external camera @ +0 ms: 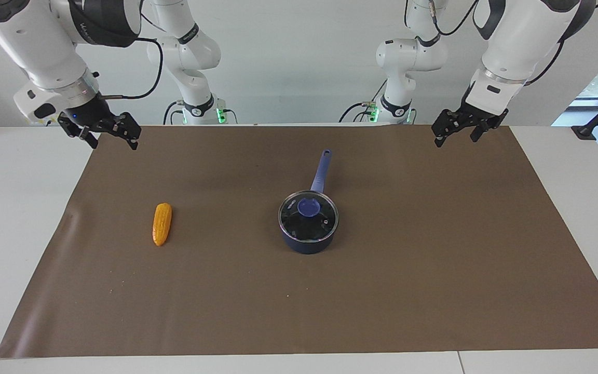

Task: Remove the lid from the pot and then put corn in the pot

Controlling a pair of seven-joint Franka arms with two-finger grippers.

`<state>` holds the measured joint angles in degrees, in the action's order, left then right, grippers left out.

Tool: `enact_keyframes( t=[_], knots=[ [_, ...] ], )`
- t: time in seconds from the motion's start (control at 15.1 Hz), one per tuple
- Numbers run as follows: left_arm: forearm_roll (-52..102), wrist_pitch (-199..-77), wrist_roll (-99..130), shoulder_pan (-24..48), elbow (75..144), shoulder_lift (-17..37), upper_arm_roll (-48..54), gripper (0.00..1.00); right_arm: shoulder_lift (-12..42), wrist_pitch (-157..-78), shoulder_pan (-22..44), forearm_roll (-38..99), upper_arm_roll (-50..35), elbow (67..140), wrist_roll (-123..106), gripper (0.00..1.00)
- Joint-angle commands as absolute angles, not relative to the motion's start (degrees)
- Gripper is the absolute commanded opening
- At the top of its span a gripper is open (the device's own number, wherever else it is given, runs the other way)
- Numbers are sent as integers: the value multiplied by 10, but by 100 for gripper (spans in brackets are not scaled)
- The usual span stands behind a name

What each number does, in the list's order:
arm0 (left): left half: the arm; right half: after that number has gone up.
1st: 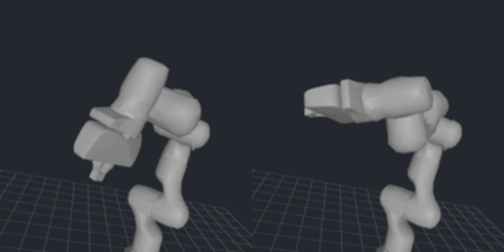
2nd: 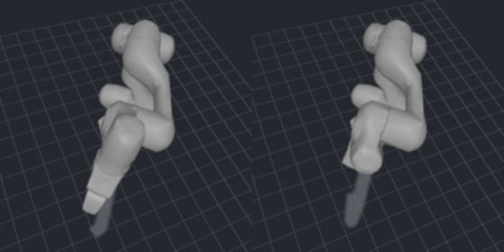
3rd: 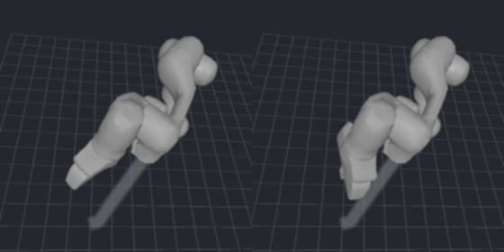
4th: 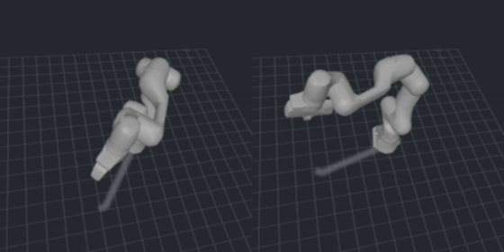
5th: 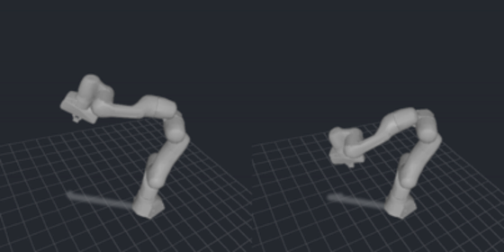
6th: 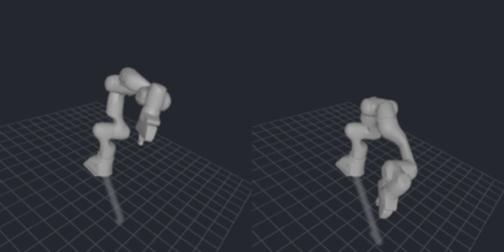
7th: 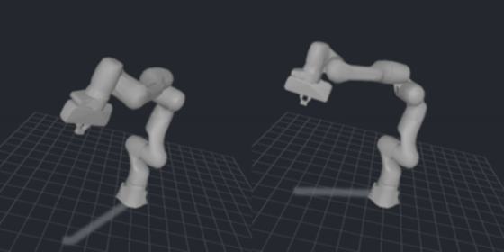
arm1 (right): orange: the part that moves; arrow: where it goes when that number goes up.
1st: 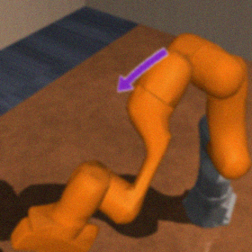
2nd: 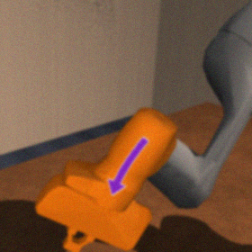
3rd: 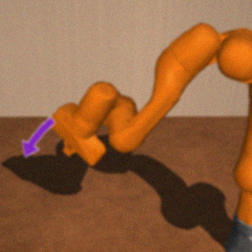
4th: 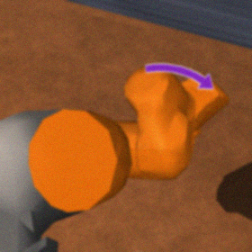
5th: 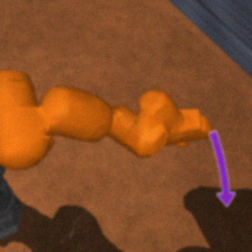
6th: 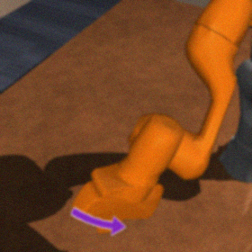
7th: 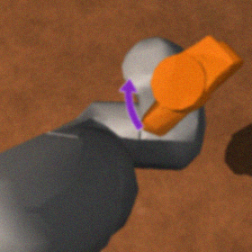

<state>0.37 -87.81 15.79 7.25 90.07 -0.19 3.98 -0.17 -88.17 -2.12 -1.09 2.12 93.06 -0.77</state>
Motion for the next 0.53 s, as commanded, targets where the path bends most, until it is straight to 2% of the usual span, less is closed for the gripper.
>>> enact_keyframes(
  t=[0.0, 0.46],
  knots=[
    [-20, -875, 129, 80, 910, -11, 37, 100, -10, -886, -26, 0, 20, 939, -14, 100],
    [5, -899, 131, 111, 928, -18, 41, 100, -10, -887, -26, 0, 20, 939, -14, 100]
  ],
)
